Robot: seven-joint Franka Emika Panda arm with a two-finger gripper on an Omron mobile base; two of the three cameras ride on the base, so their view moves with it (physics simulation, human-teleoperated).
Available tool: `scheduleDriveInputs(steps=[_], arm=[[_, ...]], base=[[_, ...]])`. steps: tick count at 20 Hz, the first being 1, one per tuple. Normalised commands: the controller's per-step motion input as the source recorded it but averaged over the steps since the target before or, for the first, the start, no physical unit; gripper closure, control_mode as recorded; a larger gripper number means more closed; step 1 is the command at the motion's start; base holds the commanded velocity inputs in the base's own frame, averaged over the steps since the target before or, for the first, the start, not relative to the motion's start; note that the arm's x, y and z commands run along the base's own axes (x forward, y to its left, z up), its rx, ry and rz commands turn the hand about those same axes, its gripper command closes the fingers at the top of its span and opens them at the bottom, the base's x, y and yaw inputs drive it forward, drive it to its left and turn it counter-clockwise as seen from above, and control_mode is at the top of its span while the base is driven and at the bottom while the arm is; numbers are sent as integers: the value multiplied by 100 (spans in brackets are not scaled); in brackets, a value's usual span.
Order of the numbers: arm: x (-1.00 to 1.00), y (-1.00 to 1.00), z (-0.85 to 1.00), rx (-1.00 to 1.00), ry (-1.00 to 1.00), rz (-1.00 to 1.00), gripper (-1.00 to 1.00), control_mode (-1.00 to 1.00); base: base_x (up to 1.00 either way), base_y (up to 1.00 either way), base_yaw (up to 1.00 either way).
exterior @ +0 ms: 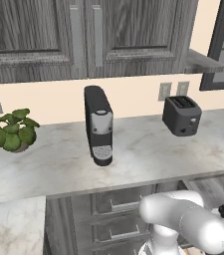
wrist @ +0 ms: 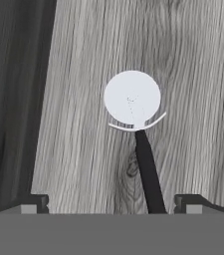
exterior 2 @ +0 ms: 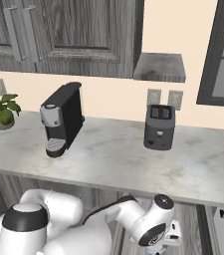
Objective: Take the pizza cutter from the drawer on the right and place it on the dining counter for cutting.
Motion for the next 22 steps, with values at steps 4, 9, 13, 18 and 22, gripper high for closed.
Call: scheduleDriveInputs(steps=[4,9,13,18,22], arm=[[8,-21,-15,0,0,0,-100,-100],[14,-31,-20,0,0,0,-100,-100],[18,-23,-16,0,0,0,-100,-100],[13,-18,-18,0,0,0,-100,-100],[9,-16,-22,0,0,0,-100,-100]], base=[[0,0,0],[0,0,0],[0,0,0],[0,0,0],[0,0,0]])
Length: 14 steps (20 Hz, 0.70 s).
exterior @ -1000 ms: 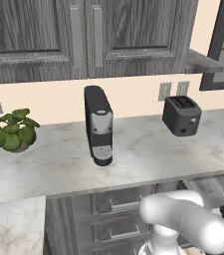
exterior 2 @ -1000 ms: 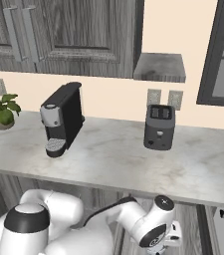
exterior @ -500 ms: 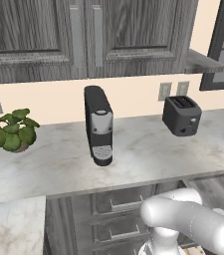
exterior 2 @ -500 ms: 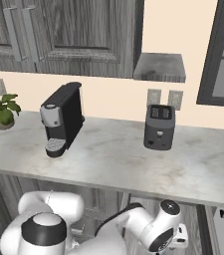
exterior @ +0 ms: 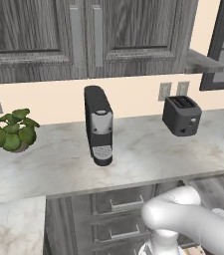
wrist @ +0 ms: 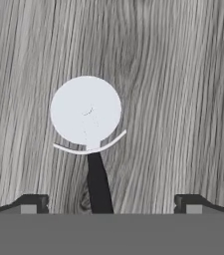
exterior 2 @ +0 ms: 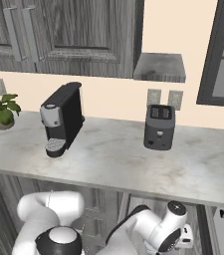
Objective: Take the pizza cutter from the drawer on the right and place it on the dining counter for cutting.
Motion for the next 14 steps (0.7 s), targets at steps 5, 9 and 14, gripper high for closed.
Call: scheduleDriveInputs(steps=[5,9,14], arm=[[2,-5,-26,0,0,0,-100,-100],[0,0,-15,0,2,0,-100,-100],[0,1,-15,0,4,0,-100,-100]], base=[[0,0,0],[0,0,0],[0,0,0]])
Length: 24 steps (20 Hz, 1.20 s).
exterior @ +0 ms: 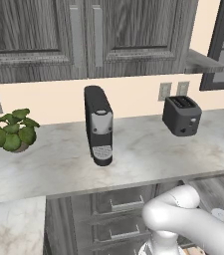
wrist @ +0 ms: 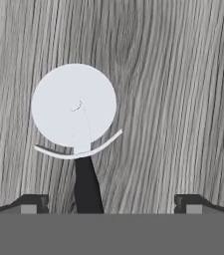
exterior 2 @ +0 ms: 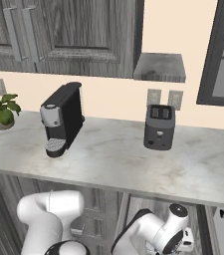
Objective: Take the pizza cutter from the drawer on the right and place it on the dining counter for cutting.
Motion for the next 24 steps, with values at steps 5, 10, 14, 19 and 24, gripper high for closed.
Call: scheduleDriveInputs(steps=[5,10,14,19,24], arm=[[0,9,-12,0,0,0,-100,-100],[0,16,-13,0,0,0,-100,-100],[0,1,-22,0,0,0,-100,-100],[0,0,-25,0,0,0,-100,-100],[0,0,-13,0,0,0,-100,-100]], base=[[0,0,0],[0,0,0],[0,0,0],[0,0,0],[0,0,0]])
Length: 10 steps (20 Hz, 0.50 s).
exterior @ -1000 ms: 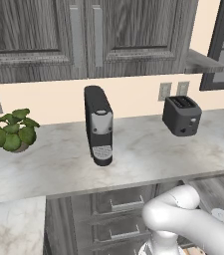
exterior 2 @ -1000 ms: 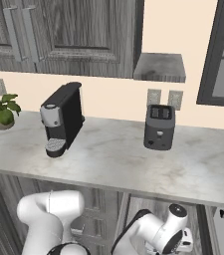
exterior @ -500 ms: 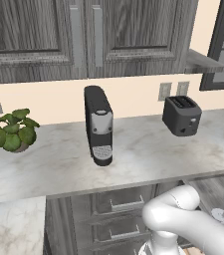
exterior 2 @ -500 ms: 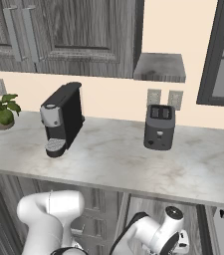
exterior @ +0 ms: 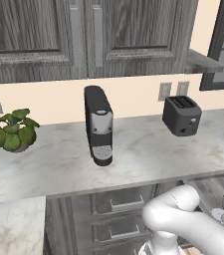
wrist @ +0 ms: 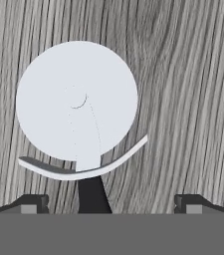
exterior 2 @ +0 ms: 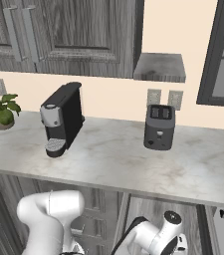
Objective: Take the pizza cutter from the drawer on the right and place it on the dining counter for cutting.
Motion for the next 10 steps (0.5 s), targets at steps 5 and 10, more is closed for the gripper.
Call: scheduleDriveInputs(steps=[5,10], arm=[[0,0,-4,0,0,0,-100,-100],[0,0,-15,0,0,0,-100,-100]], base=[[0,0,0],[0,0,0]])
